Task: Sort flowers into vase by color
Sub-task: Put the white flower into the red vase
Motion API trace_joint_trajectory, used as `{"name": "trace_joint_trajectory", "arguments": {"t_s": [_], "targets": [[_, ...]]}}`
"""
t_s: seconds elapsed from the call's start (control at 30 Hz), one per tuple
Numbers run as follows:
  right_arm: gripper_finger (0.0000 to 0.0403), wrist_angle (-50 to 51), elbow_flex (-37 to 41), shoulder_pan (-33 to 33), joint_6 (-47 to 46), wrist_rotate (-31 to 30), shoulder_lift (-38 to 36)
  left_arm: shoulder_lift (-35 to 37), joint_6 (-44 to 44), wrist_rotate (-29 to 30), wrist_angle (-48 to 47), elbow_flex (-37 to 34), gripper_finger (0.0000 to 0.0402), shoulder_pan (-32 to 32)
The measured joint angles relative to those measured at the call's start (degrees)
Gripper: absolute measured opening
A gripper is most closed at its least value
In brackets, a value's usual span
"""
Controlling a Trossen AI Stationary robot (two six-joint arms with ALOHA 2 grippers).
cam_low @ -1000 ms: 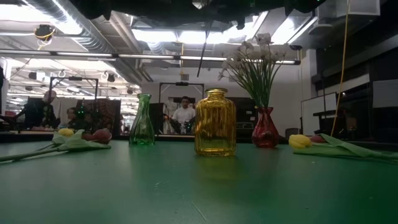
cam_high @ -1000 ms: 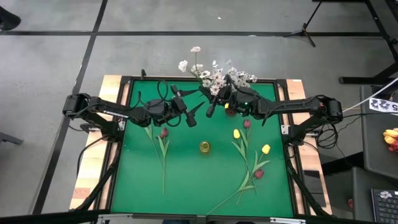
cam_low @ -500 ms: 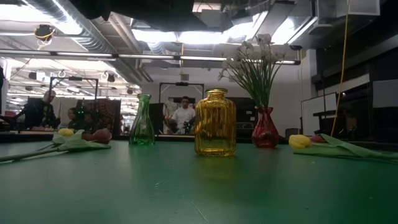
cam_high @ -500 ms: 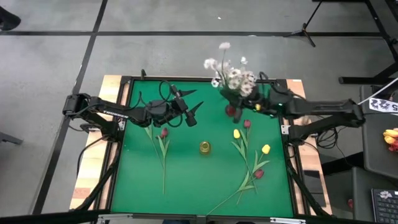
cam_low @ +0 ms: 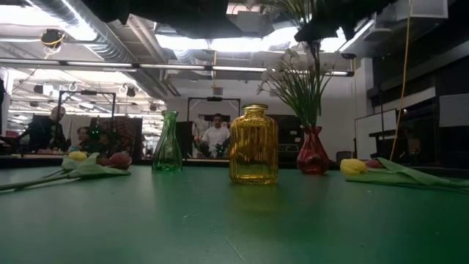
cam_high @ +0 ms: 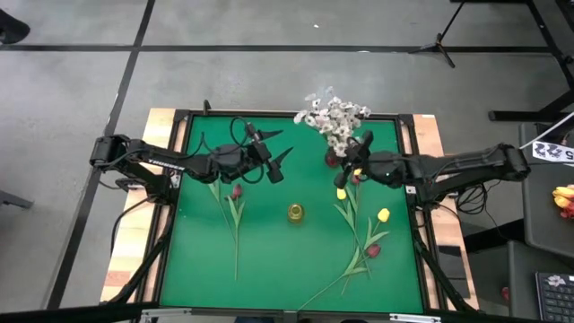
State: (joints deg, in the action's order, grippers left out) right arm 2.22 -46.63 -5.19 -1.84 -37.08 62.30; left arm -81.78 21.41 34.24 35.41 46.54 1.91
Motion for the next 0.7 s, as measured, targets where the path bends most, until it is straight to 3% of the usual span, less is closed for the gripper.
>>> {"name": "trace_joint_trajectory", "arguments": {"t_s": [0.23,0.53,0.7], "targets": [[0.001,-21.9,9.9,0.2,13.6,3.1,0.0,0.0,0.0,0.1,-2.1,0.0,0.0265,0.0],[0.0011,-23.2,11.2,5.3,14.3,3.8,0.0,0.0,0.0,0.1,-2.3,0.0,0.0265,0.0],[0.0006,-22.1,11.2,8.5,14.1,7.3,0.0,0.0,0.0,0.1,-2.4,0.0,0.0265,0.1]]}}
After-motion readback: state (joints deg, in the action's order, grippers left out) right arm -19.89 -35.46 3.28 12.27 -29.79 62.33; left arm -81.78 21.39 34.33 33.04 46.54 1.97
